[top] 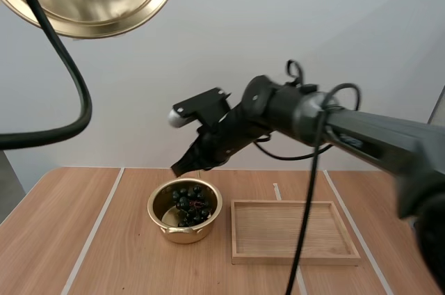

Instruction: Open the lid, put the grape in the pot, and close it

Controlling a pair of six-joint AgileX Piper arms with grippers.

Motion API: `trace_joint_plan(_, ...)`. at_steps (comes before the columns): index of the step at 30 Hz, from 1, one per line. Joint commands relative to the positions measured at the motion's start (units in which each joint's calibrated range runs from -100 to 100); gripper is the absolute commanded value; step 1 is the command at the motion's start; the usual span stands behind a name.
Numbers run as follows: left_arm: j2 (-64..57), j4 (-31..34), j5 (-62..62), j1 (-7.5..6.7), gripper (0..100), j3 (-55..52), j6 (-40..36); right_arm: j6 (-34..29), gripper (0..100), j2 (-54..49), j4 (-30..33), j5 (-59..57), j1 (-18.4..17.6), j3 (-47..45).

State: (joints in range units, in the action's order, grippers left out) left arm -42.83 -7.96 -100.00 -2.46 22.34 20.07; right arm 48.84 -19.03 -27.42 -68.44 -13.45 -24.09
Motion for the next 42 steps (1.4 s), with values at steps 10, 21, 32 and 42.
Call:
trace_joint_plan(10,9.0,-1.8,0.0,-0.18,0,-9.3,-0.2,4.0,0,-36.9,6.1,-13.6,14.8,-18.2)
trace_joint_plan(21,20.3,-5.6,13.2,-0.18,0,-37.5,8.7,-3.5,0,-49.7,6.8,-28.5,14.9,-19.5)
trace_joint_plan(32,35.6,-13.4,22.0,-0.18,0,-44.9,19.4,-7.3,0,-53.2,7.6,-31.4,14.9,-19.5)
trace_joint_plan(42,44.8,-17.2,25.3,-0.18,0,-47.5,24.8,-8.2,0,-53.3,7.7,-31.6,14.9,-19.5)
